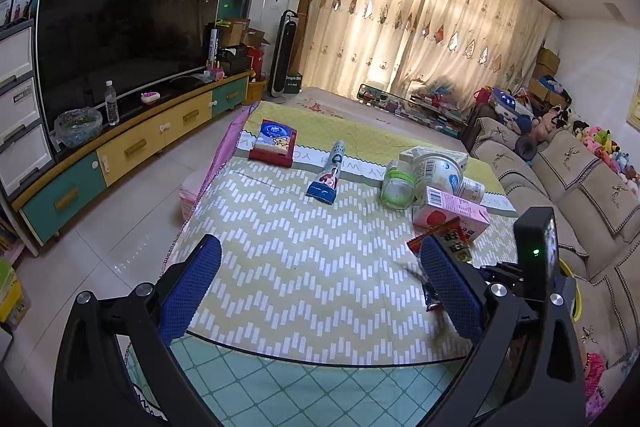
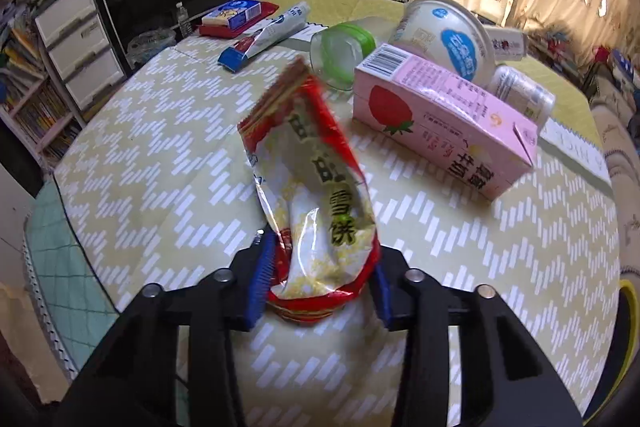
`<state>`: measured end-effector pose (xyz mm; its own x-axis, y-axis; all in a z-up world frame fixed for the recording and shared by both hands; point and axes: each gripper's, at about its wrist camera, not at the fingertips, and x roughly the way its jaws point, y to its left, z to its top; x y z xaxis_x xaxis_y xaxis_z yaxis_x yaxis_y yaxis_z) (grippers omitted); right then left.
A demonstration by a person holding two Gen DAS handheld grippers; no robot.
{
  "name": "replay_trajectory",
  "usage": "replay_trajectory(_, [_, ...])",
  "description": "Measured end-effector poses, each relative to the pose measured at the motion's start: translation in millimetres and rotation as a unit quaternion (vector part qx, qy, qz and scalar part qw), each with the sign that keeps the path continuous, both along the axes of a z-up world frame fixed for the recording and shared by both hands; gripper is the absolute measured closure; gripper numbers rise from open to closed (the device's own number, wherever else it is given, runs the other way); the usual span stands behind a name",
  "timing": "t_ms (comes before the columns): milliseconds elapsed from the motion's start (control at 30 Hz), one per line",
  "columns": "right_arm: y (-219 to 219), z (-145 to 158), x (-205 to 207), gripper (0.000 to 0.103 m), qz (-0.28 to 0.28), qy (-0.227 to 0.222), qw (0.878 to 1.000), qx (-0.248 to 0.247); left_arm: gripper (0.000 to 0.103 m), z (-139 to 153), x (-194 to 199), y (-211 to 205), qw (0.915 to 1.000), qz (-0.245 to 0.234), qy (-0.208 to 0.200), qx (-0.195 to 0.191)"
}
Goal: Collect trash
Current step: 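Carry the red snack wrapper to the yellow bin and open the right gripper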
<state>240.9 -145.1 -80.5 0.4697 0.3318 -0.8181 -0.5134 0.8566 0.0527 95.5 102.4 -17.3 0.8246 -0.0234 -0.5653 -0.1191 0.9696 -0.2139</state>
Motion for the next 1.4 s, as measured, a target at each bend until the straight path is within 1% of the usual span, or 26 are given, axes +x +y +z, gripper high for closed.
replay_trajectory(67, [-7.9,1.7,-1.7,0.073,-0.005,0.010,1.000,0.018,0.005,-1.3,0.2,-0.7,1.0000,0.001,0.002,0.000])
replay_trajectory(133, [-16.6,4.2,-3.8,0.075,-0.012,0.020,0.999,0.041,0.005,-2.5,0.5,-1.5,1.0000,0.001,0.005,0.002])
replay_trajectory(367, [-57.3,19.7,-18.5,0.075,-0.046,0.019,0.994,0.093,0.005,-9.1,7.7,-11.6,0.9998,-0.008,0.019,0.007])
replay_trajectory(500, [-92.4,28.5,-22.7,0.074,-0.084,0.006,0.991,0.102,0.005,-12.6,14.5,-23.9,0.9994,-0.019,0.027,0.014])
replay_trajectory(600, [-130.2,35.1,-24.9,0.074,-0.124,-0.008,0.986,0.107,0.005,-14.1,18.9,-31.7,0.9990,-0.029,0.030,0.015])
replay_trajectory(700, [-180.3,43.9,-27.9,0.073,-0.179,-0.026,0.977,0.114,0.005,-16.9,27.5,-42.5,0.9983,-0.043,0.035,0.015])
replay_trajectory(800, [-221.4,46.0,-31.9,0.073,-0.229,-0.038,0.966,0.110,0.005,-20.5,36.7,-55.9,0.9970,-0.067,0.039,0.009])
replay_trajectory(900, [-269.9,42.5,-35.3,0.071,-0.285,-0.041,0.951,0.110,0.005,-23.8,46.4,-72.5,0.9944,-0.098,0.039,0.003])
replay_trajectory(933, [-288.5,39.8,-36.4,0.071,-0.307,-0.041,0.945,0.107,0.005,-25.5,51.1,-80.7,0.9929,-0.112,0.041,0.003])
replay_trajectory(1000, [-314.7,33.8,-36.8,0.071,-0.340,-0.040,0.934,0.101,0.005,-27.9,58.4,-92.1,0.9901,-0.134,0.043,-0.001])
replay_trajectory(1033, [-331.0,28.9,-37.3,0.070,-0.361,-0.038,0.927,0.097,0.005,-29.8,63.4,-99.3,0.9881,-0.148,0.043,-0.006])
replay_trajectory(1100, [-349.1,19.4,-36.7,0.069,-0.386,-0.030,0.917,0.092,0.005,-33.7,73.9,-112.1,0.9843,-0.171,0.042,-0.007])
replay_trajectory(1200, [-375.9,-0.1,-32.7,0.068,-0.420,-0.015,0.904,0.078,0.005,-37.8,89.1,-127.6,0.9810,-0.190,0.041,0.009])
replay_trajectory(1300, [-392.0,-14.5,-29.0,0.066,-0.435,-0.002,0.898,0.071,0.005,-44.9,111.3,-148.8,0.9723,-0.226,0.047,0.036])
replay_trajectory(1400, [-407.0,-26.4,-28.9,0.061,-0.450,0.005,0.890,0.065,0.005,-51.3,130.5,-161.2,0.9660,-0.245,0.058,0.057])
